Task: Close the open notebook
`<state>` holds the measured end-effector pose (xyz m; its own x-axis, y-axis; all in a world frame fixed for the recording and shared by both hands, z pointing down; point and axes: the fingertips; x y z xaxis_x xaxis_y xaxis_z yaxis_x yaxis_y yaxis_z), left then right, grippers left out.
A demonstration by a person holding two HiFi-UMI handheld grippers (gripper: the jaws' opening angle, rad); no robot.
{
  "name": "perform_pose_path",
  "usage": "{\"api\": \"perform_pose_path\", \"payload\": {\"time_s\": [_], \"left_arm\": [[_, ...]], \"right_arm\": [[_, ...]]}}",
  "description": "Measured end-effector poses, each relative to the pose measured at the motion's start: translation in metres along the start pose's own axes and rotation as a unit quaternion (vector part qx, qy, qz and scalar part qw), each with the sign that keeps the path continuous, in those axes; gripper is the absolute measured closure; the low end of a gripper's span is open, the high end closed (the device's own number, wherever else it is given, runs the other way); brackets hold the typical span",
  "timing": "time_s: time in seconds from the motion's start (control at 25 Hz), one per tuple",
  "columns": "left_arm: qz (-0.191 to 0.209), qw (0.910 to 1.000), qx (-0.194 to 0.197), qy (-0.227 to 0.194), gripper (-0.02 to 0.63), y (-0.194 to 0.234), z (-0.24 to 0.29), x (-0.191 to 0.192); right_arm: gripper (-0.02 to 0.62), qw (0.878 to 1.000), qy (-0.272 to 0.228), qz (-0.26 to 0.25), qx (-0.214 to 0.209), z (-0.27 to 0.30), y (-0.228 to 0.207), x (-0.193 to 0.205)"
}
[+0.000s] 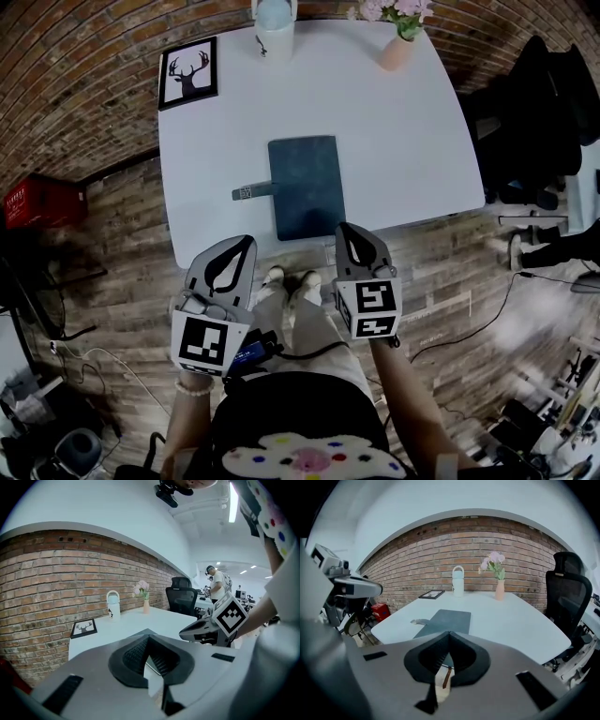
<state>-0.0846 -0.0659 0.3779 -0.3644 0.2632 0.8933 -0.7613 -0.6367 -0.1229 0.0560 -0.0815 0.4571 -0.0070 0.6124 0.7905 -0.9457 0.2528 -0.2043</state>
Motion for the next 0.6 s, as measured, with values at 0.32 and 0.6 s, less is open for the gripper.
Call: {"api": "perform_pose_path", "payload": {"time_s": [0.32, 0.6], "left_arm": [[0.039, 0.9986, 0.011, -0.035, 0.591, 0.001, -0.004, -0.028], [0.049, 0.996, 0.014, -0.074, 0.591, 0.002, -0.01, -0.062]], "right_arm": [[0.563, 0.999, -0.047, -0.001, -0.007, -0.026, 0.011, -0.037], [0.563, 0.995, -0.1, -0.01, -0.016, -0.055, 0.022, -0.074]]}}
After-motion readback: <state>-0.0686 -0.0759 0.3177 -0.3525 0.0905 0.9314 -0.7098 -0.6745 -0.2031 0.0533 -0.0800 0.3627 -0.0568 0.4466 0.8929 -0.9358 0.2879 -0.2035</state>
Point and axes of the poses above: the fingertips, and each gripper's own axes: z forward along the fingers, y to its left, x out of its underside, and after that the axes turned 10 degrees about z, right-handed
